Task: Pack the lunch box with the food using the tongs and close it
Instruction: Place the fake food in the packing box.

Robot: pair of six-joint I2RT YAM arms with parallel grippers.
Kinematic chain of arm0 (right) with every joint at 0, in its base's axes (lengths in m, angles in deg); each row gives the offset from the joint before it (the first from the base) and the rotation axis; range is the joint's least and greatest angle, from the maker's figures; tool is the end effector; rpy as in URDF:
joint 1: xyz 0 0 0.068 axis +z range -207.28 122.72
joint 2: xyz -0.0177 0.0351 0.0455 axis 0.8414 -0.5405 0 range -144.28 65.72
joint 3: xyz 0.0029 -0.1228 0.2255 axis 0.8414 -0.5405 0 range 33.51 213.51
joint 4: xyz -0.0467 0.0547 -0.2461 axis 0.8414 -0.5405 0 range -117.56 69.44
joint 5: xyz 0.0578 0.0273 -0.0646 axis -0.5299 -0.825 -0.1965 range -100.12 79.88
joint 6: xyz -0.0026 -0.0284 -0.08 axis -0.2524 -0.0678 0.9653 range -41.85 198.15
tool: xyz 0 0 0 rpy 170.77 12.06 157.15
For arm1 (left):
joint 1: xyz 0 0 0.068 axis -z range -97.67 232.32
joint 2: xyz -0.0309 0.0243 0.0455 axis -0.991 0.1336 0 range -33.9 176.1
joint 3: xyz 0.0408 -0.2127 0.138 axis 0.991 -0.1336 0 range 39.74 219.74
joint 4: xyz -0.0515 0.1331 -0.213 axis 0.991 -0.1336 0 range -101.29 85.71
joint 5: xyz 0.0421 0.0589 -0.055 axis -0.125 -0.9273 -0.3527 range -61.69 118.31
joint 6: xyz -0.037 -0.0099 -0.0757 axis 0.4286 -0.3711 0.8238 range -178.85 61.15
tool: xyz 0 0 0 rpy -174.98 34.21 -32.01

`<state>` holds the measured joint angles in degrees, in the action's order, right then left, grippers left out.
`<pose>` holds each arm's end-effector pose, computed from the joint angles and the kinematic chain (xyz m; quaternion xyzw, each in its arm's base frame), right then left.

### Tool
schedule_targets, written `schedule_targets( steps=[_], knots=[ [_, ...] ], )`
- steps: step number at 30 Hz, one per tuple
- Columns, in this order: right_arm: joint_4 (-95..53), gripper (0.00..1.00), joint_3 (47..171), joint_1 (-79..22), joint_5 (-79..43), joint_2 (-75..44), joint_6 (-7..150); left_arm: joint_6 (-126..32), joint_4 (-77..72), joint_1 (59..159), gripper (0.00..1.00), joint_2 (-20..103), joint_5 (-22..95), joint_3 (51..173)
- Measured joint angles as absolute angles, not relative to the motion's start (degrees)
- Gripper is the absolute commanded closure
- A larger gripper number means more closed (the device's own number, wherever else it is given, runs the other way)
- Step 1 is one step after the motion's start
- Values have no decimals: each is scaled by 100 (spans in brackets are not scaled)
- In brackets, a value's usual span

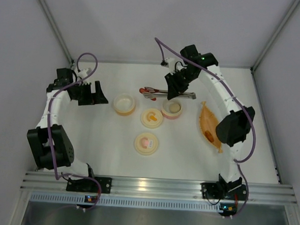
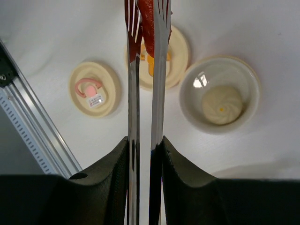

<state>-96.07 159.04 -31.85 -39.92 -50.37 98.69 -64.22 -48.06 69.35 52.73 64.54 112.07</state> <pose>0.3557 0.2102 0.3073 -0.4183 0.8495 0.2598 0.1894 0.3250 0.0296 0.2455 0.0247 0.9175 -0.2534 0.3057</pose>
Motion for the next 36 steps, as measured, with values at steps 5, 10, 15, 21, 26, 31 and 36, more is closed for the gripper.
schedule_targets(
  steps=[5, 10, 15, 21, 26, 31, 36],
  knots=[
    [-9113, 100, 15994, -2801, -4340, -5452, 9502, -6365, -4812, 6918, 2, 5352, 6491, 11212],
    [-8385, 100, 15983, -2449, -4530, -5621, 9239, -6332, -4812, 6916, 2, 5444, 6491, 11271],
    [-7375, 100, 15550, -2353, -4746, -5627, 8918, -6282, -4804, 6916, 2, 5520, 6498, 11273],
    [-6763, 100, 15441, -2326, -4762, -5859, 8702, -6170, -4797, 6913, 2, 5575, 6504, 11273],
    [-6378, 100, 15441, -2300, -4803, -6154, 8597, -6006, -4729, 6653, 2, 5575, 6837, 11275],
    [-6206, 100, 15430, -2289, -4902, -6349, 8538, -5882, -4699, 6376, 2, 5597, 6977, 11314],
    [-6079, 100, 15319, -2278, -4941, -6399, 8546, -5873, -4692, 6385, 2, 5712, 7081, 11323]
  ],
)
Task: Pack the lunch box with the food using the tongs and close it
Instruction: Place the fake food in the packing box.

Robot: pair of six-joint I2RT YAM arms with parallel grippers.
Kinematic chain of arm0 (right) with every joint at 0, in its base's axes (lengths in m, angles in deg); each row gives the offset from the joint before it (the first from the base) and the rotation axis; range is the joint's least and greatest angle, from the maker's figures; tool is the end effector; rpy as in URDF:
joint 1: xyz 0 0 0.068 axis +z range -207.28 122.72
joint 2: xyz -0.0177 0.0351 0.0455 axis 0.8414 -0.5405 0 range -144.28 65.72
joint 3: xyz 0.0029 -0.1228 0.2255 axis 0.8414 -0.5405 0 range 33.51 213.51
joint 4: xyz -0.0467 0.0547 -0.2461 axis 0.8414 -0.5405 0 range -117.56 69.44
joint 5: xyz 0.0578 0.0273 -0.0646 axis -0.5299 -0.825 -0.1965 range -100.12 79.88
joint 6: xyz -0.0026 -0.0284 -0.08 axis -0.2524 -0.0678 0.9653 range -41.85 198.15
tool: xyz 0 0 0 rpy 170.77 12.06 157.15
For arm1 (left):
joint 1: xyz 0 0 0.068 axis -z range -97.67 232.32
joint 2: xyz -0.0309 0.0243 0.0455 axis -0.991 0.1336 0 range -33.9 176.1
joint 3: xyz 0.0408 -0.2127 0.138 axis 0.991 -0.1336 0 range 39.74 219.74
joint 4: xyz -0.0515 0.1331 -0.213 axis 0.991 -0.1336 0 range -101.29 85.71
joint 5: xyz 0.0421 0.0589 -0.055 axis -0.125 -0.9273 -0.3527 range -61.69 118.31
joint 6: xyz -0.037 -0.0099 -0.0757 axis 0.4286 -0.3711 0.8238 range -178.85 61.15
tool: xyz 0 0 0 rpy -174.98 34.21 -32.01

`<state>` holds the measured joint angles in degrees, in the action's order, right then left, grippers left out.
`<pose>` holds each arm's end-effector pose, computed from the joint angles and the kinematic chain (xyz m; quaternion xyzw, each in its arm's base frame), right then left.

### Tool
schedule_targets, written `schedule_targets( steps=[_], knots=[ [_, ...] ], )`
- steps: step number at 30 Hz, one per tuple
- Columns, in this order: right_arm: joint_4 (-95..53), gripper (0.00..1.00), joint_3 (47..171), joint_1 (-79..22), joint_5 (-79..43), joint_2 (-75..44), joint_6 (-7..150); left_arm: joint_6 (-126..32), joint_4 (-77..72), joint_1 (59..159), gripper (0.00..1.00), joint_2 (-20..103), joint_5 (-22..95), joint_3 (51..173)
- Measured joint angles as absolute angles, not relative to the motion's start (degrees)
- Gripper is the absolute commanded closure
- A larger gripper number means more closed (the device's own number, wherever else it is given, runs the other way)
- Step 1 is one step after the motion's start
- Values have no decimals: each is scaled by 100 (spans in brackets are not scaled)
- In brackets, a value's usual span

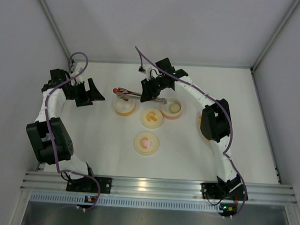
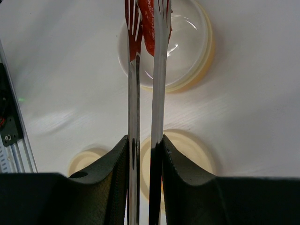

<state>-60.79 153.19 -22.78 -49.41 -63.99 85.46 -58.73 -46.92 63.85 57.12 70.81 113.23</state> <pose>0.3923 0.3270 0.2198 -0.4228 0.7866 0.3825 0.2368 0.3338 0.0584 0.2340 -0.0534 0.9038 -0.3075 0.2927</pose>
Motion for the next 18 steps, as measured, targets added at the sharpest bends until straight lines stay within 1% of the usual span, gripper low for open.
schedule_targets(
  steps=[7, 15, 18],
  knots=[
    [-6070, 100, 14973, -2276, -5022, -6410, 8603, -5871, -4683, 6382, 2, 5898, 7101, 11371],
    [-6081, 100, 14938, -2259, -5055, -6523, 8605, -5882, -4681, 6382, 2, 5944, 7119, 11419],
    [-6088, 96, 14938, -2256, -5057, -6530, 8614, -5888, -4679, 6382, 2, 5944, 7116, 11421]
  ],
)
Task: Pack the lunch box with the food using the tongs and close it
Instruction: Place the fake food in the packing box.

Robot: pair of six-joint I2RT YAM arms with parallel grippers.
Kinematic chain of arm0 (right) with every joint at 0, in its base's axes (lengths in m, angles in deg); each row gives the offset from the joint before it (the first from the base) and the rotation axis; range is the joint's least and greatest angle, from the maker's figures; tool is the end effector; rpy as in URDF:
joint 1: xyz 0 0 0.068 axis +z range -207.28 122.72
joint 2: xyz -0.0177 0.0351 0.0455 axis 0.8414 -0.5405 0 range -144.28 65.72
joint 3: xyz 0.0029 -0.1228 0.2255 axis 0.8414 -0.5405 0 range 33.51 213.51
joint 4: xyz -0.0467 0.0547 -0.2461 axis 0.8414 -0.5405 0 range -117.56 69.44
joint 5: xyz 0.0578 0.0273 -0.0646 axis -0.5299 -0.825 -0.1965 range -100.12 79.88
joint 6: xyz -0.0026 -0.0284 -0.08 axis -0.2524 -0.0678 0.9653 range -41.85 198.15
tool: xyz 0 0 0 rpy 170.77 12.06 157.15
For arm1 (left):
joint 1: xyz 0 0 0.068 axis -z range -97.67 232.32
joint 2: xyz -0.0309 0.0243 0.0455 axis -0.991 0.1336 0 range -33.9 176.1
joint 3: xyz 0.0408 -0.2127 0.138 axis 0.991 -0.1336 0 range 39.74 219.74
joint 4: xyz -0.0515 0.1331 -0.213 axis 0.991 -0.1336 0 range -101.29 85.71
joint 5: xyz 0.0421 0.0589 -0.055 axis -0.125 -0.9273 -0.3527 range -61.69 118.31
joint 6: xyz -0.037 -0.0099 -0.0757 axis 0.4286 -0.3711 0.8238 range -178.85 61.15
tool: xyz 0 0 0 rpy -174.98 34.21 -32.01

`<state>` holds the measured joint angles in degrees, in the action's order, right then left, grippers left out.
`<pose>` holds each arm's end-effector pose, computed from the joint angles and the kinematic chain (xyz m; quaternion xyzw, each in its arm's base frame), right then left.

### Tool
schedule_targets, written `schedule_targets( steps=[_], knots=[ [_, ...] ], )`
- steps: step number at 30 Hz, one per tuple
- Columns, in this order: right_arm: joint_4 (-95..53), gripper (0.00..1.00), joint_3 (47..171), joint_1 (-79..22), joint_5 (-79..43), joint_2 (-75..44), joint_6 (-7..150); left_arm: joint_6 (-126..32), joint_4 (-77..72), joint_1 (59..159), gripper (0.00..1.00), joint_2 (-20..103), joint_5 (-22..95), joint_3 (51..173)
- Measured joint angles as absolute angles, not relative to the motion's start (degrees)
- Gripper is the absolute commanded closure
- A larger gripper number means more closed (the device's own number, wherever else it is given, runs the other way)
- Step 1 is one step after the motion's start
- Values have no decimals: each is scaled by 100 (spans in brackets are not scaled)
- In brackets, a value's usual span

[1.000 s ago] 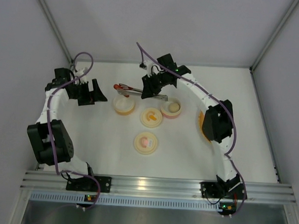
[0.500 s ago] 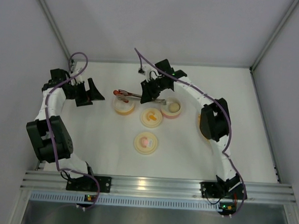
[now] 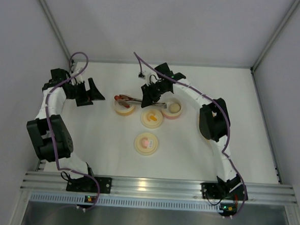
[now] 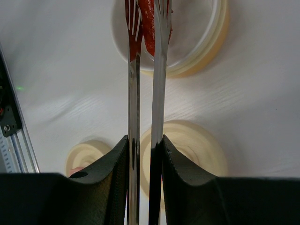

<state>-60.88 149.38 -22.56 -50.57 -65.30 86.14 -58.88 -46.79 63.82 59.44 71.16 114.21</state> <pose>0.3861 0.3265 0.1876 -0.4219 0.7972 0.3855 0.1946 0.3405 0.0605 0.2268 -0.0557 0.9048 -0.3122 0.2841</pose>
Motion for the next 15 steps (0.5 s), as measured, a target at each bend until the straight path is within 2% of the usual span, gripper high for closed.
schedule_targets(
  steps=[10, 15],
  knots=[
    [-6247, 95, 14943, -2256, -5052, -6530, 8835, -5897, -4683, 6382, 2, 5957, 7119, 11461],
    [-6383, 84, 14958, -2256, -5046, -6530, 8951, -5897, -4681, 6382, 2, 6003, 7119, 11465]
  ],
)
